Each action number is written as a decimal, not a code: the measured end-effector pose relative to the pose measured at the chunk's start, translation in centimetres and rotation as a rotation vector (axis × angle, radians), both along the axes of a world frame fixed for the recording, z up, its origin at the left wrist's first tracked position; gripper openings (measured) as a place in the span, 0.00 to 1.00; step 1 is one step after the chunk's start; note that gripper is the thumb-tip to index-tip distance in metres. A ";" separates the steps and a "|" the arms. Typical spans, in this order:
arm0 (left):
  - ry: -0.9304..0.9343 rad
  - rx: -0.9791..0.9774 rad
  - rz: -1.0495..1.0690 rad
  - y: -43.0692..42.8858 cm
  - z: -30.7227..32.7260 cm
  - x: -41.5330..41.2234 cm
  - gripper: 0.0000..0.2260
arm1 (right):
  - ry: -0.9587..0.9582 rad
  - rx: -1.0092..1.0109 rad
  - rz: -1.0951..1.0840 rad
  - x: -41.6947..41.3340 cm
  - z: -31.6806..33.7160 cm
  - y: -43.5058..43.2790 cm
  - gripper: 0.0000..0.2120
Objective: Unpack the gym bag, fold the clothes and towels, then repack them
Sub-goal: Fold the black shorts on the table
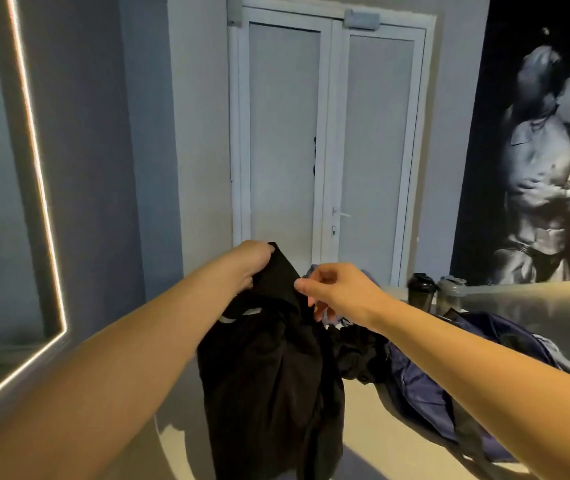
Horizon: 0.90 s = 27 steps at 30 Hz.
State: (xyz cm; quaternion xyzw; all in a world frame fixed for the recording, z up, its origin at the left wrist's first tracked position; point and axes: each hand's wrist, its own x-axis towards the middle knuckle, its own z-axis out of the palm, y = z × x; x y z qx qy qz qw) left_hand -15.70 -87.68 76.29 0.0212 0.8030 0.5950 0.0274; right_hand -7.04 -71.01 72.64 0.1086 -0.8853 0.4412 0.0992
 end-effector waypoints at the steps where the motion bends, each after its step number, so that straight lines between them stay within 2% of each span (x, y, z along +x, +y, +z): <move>1: -0.014 0.032 0.015 0.2 0.0 0.1 0.16 | -0.007 0.048 0.011 0.2 -0.5 -0.4 0.17; 3: -0.045 0.077 0.009 0.2 -0.1 -0.1 0.17 | 0.032 0.125 -0.014 -0.1 -1.4 -0.6 0.15; 6: -0.060 0.058 -0.024 -0.5 -0.5 -0.7 0.26 | 0.063 0.144 -0.031 -1.0 -1.8 0.4 0.12; 11: 0.189 -0.459 -0.049 -2.7 -0.4 -1.5 0.29 | 0.002 0.003 -0.080 -2.1 -0.3 2.5 0.11; 15: 0.226 -0.731 -0.098 -2.9 -1.4 -1.6 0.37 | 0.027 -0.038 -0.127 -2.6 0.1 3.0 0.14; 17: 0.324 -0.665 -0.201 -2.1 -1.8 -0.7 0.36 | 0.023 -0.052 -0.130 -2.9 -0.1 2.9 0.14; 19: 0.373 -0.428 -0.357 -1.1 -2.3 0.7 0.33 | 0.014 -0.063 -0.111 -3.3 -0.5 2.6 0.13; 21: 0.430 -0.338 -0.443 -0.2 -3.2 1.1 0.22 | 0.009 -0.036 -0.105 -3.2 -0.8 2.4 0.12; 23: 0.505 -0.377 -0.407 0.3 -4.2 0.5 0.10 | 0.005 -0.013 -0.127 -3.3 -1.3 2.7 0.14; 24: 0.513 -0.370 -0.369 0.3 -4.6 0.2 0.07 | -0.006 -0.025 -0.128 -3.2 -1.4 2.9 0.17; 27: 0.433 -0.290 -0.265 0.4 -5.6 -0.2 0.10 | -0.114 -0.133 -0.045 -2.5 -2.3 3.6 0.23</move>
